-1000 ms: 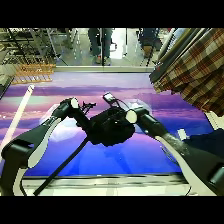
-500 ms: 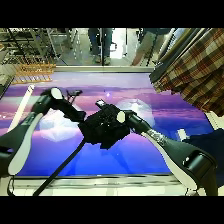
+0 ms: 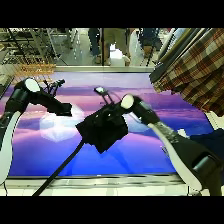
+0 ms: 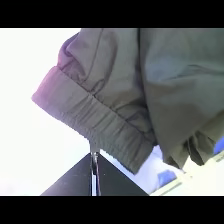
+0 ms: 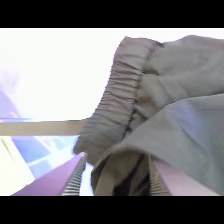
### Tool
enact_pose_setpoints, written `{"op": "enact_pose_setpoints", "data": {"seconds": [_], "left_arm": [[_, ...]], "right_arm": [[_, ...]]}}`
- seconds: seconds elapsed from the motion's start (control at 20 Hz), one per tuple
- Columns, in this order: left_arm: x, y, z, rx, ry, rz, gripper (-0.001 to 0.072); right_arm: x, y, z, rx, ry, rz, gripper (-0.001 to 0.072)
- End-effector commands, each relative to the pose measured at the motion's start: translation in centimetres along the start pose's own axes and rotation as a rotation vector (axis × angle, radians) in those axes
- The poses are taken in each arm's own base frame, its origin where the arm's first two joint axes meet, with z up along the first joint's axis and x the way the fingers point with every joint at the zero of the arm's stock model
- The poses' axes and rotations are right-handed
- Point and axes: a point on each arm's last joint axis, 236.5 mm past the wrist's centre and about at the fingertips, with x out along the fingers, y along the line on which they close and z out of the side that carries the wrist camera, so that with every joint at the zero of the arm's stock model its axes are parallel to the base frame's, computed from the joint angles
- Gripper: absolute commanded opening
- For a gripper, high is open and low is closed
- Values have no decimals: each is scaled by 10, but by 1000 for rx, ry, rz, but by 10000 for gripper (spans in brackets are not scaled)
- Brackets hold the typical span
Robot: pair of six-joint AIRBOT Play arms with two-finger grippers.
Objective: Fold the clothes and pants, and hang the long-sleeved shirts on hangers.
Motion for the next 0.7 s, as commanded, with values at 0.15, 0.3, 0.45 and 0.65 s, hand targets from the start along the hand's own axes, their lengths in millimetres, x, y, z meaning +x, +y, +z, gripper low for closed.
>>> {"op": "enact_pose_setpoints", "data": {"seconds": [0.15, 0.3, 0.45, 0.65], "left_arm": [[-14, -4, -18, 1, 55, -11, 8], [-13, -11, -20, 8, 65, -26, 8], [-14, -25, -18, 8, 53, -87, 8], [-16, -30, -20, 14, 57, -100, 8]], "right_arm": [[-156, -62, 10, 255, -86, -256, 642], [-139, -98, -53, 520, 32, -167, 694], [-75, -104, -84, 644, 79, -15, 694], [-21, -135, -77, 660, 74, -26, 627]]}}
